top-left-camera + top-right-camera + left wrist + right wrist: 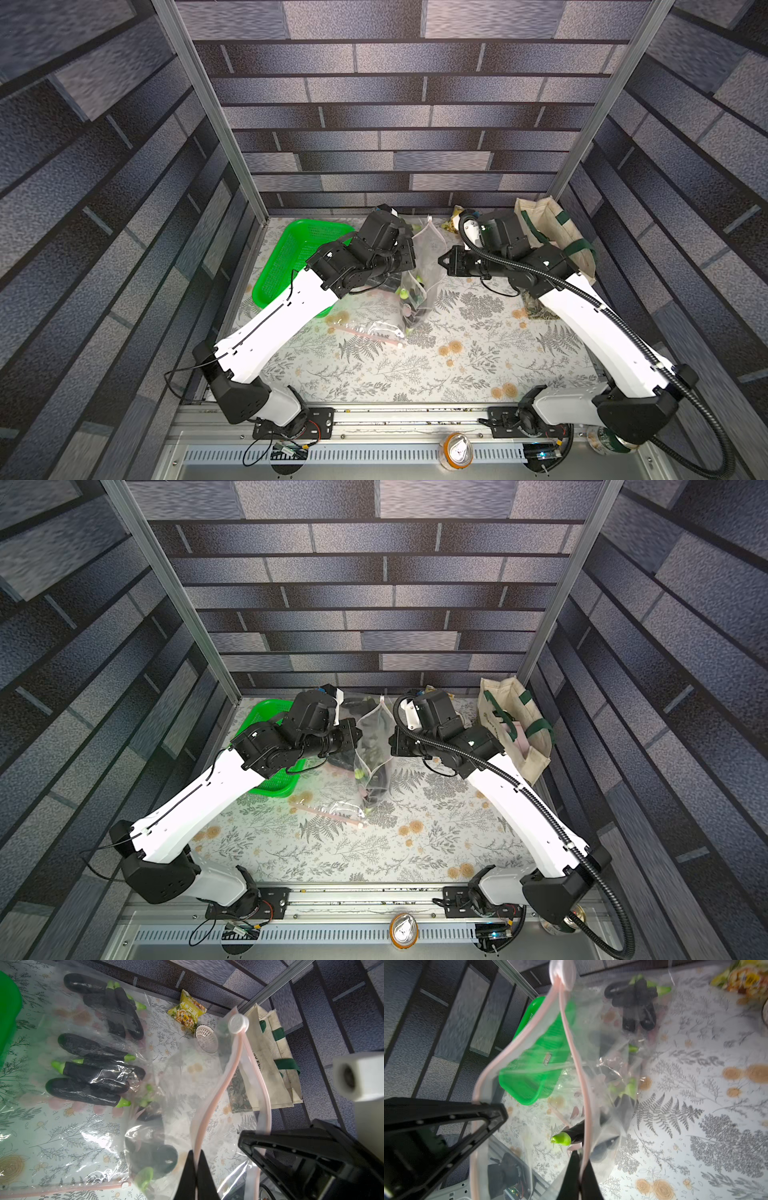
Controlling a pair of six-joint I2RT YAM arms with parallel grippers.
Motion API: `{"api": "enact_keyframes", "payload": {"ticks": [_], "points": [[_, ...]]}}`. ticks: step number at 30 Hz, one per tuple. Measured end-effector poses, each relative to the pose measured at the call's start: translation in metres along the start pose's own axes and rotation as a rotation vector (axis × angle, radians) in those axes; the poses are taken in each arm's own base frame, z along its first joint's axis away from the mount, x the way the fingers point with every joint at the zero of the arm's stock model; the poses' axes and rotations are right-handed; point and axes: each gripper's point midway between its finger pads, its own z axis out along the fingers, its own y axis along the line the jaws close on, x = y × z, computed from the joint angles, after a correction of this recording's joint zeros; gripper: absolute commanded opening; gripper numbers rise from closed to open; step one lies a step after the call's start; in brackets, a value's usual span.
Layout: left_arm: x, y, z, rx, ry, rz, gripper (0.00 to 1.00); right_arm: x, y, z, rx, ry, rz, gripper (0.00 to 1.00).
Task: Place the eggplant in a zip-top bag and seal the zipper
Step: Adjust the zipper food storage bag at the center of the board.
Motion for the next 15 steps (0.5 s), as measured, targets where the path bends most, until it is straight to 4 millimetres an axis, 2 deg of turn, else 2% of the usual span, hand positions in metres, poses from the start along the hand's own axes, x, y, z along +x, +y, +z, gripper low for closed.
{"api": "enact_keyframes", "payload": {"ticks": [3, 5, 9, 11, 12, 13, 15], "points": [[-0.007, -0.005, -0.009, 0.02, -0.027, -0.002, 0.03, -0.023, 0.018, -0.031, -0.053, -0.107, -0.039, 0.0], [-0.005, -0.003, -0.008, 0.02, -0.031, -0.003, 0.03, -0.02, 0.018, -0.036, -0.068, -0.129, -0.039, 0.0], [0.013, 0.014, 0.008, -0.006, 0.006, -0.025, 0.1, 0.017, -0.002, -0.005, -0.056, -0.032, 0.023, 0.0], [0.023, 0.02, 0.017, -0.017, 0.037, -0.037, 0.16, 0.035, -0.014, 0.022, -0.025, 0.048, 0.053, 0.0], [0.024, 0.021, 0.018, -0.018, 0.042, -0.041, 0.23, 0.04, -0.019, 0.03, -0.013, 0.073, 0.059, 0.0], [0.023, 0.02, 0.019, -0.011, 0.04, -0.042, 0.36, 0.043, -0.022, 0.037, 0.0, 0.094, 0.063, 0.0], [0.017, 0.018, 0.017, 0.002, 0.028, -0.037, 0.52, 0.045, -0.023, 0.04, 0.005, 0.104, 0.049, 0.0]]}}
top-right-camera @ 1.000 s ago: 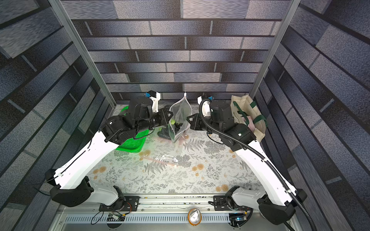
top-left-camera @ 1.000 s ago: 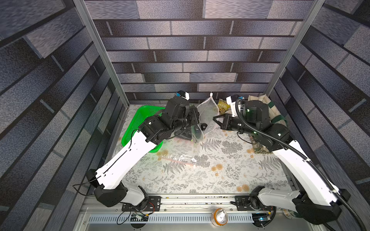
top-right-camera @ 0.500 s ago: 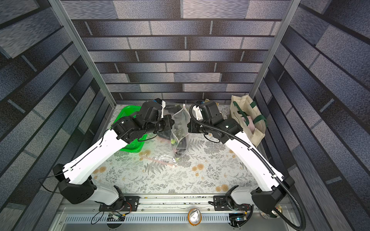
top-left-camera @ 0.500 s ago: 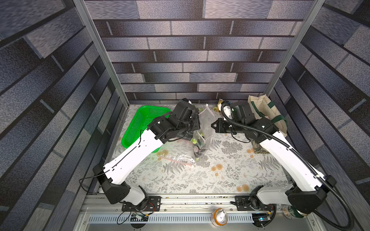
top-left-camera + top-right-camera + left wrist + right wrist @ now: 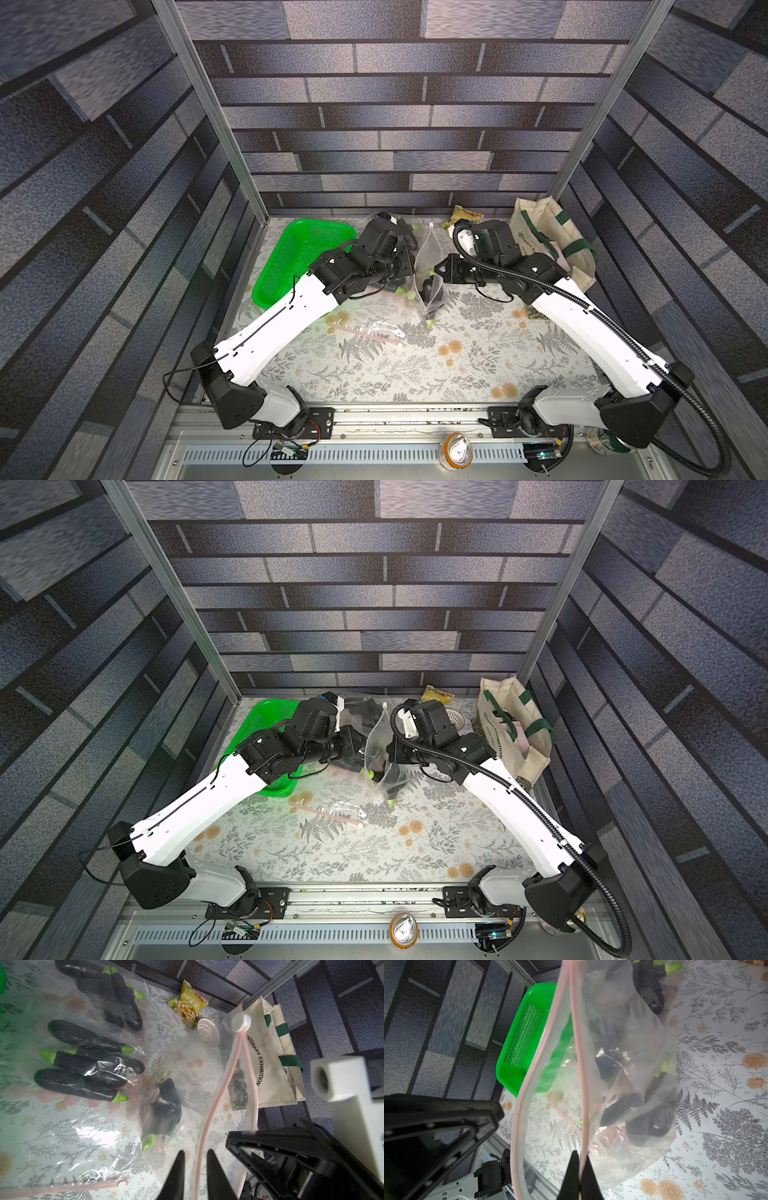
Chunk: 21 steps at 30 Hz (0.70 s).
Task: Place the eggplant in a zip-top bag and seal the zipper
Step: Adjust the zipper food storage bag at the center of the board.
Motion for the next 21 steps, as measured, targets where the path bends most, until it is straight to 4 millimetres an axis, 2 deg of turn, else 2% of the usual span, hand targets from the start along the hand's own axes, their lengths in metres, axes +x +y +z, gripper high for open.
{"api": "enact_keyframes", "payload": {"ticks": [2, 4, 7, 12, 16, 18, 21], "points": [[-0.008, -0.002, -0.004, 0.014, -0.017, 0.014, 0.66, -0.005, 0.004, -0.008, -0.005, -0.009, -0.04, 0.0], [-0.018, -0.001, -0.009, 0.02, -0.039, 0.029, 0.73, -0.015, 0.012, -0.02, -0.026, -0.039, -0.11, 0.0], [-0.034, 0.004, -0.025, 0.031, -0.081, 0.067, 0.77, -0.028, 0.023, -0.043, -0.055, -0.088, -0.257, 0.0], [-0.055, 0.007, -0.071, 0.08, -0.207, 0.209, 0.81, -0.035, 0.034, -0.079, -0.095, -0.132, -0.543, 0.0], [-0.043, 0.003, -0.105, 0.169, -0.284, 0.402, 0.84, -0.018, 0.042, -0.095, -0.174, -0.096, -0.758, 0.0], [-0.031, 0.0, -0.115, 0.22, -0.297, 0.511, 0.87, -0.007, 0.048, -0.101, -0.229, -0.067, -0.857, 0.0], [-0.009, -0.007, -0.118, 0.31, -0.271, 0.666, 0.88, 0.009, 0.058, -0.113, -0.314, -0.038, -1.006, 0.0]]}}
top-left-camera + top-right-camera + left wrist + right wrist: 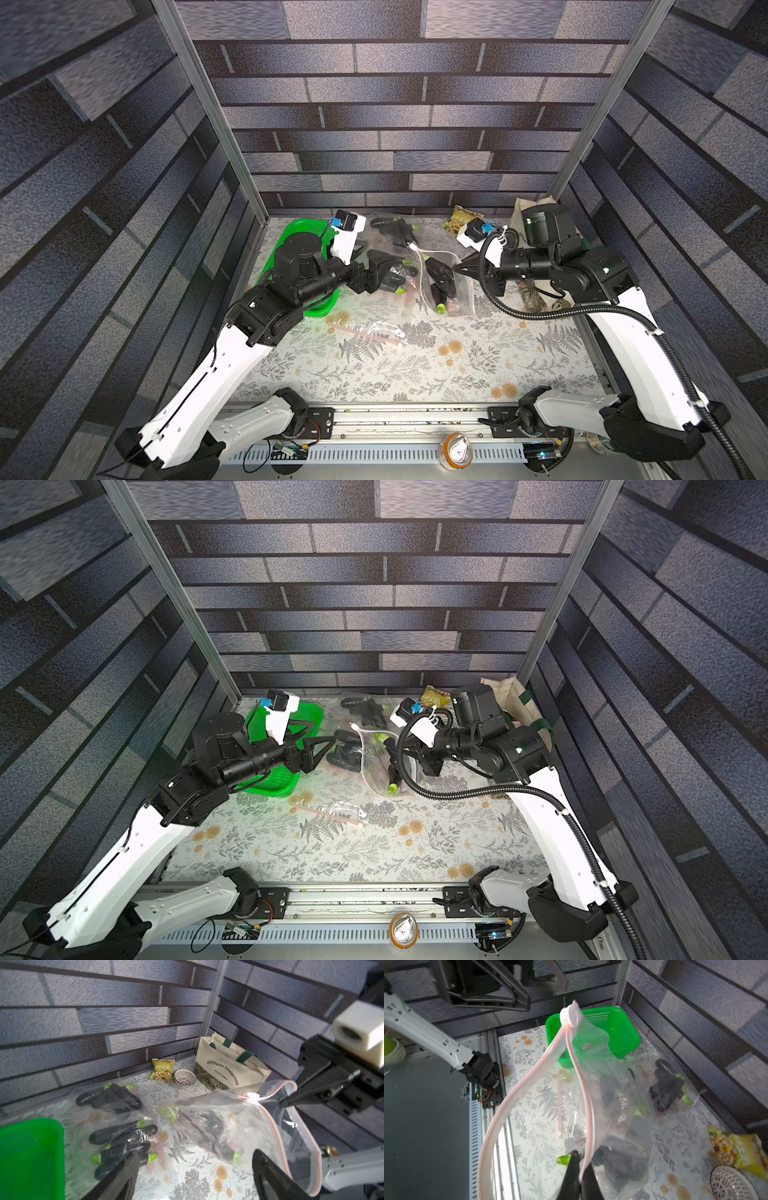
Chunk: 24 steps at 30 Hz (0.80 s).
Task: Place the eggplant in a zip-top bag and seal the zipper
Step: Adjust the zipper food storage bag at the center of the board, then zip the zipper on the zipper food storage bag.
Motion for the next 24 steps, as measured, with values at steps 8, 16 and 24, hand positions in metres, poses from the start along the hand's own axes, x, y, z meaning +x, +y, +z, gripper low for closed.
{"api": "enact_keyframes", "payload": {"ticks": [8, 16, 24], "points": [[0.049, -0.04, 0.014, 0.255, 0.095, 0.194, 0.87, 0.001, 0.023, -0.006, -0.15, 0.03, -0.181, 0.0], [0.063, -0.074, 0.029, 0.409, 0.117, 0.298, 0.31, 0.013, 0.028, 0.006, -0.25, 0.076, -0.192, 0.0], [0.053, -0.07, 0.024, 0.362, 0.081, 0.314, 0.0, 0.018, 0.012, 0.007, -0.11, 0.061, -0.121, 0.76]]}}
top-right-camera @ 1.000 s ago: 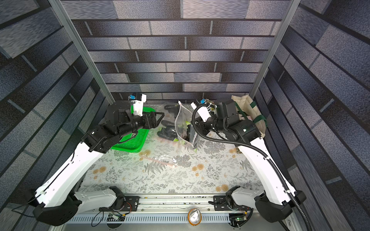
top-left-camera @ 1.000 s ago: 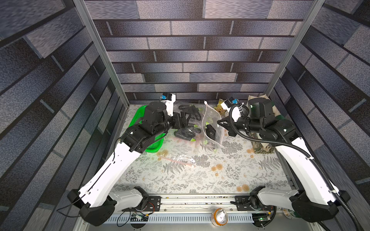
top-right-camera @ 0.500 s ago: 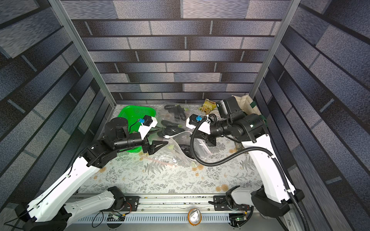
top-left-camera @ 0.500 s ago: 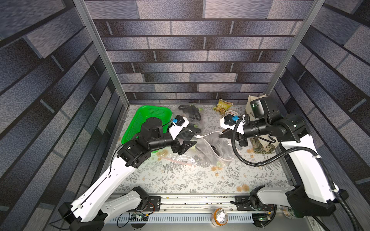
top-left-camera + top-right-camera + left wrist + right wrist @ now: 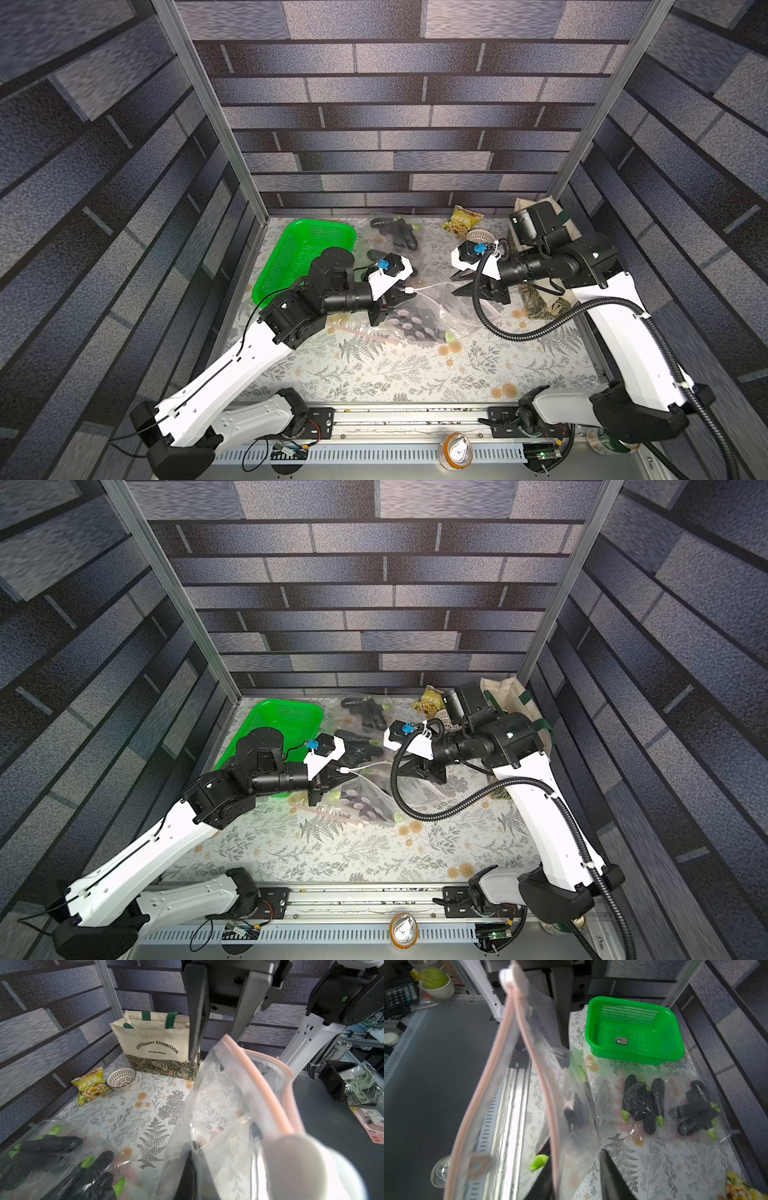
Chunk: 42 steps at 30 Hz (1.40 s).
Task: Place the eggplant in a zip-top bag and seal the zipper
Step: Zip the zipper on the zipper food storage bag.
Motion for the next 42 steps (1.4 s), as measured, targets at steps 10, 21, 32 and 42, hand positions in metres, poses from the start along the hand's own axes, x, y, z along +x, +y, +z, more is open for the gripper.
{"api": "enact_keyframes", "payload": {"ticks": [10, 21, 32, 42], "points": [[0.01, 0.008, -0.003, -0.056, 0.076, -0.08, 0.0, -0.05, 0.021, -0.034, 0.127, -0.236, 0.017, 0.84], [0.005, 0.01, 0.004, -0.042, 0.1, -0.16, 0.0, -0.066, 0.017, 0.017, 0.065, -0.148, -0.006, 0.93], [-0.002, 0.005, 0.008, -0.014, 0.101, -0.166, 0.02, -0.058, 0.017, 0.039, 0.004, -0.076, -0.05, 0.38], [0.015, 0.014, -0.006, -0.062, 0.091, -0.202, 0.37, -0.058, 0.02, 0.021, 0.054, -0.081, -0.127, 0.0]]}}
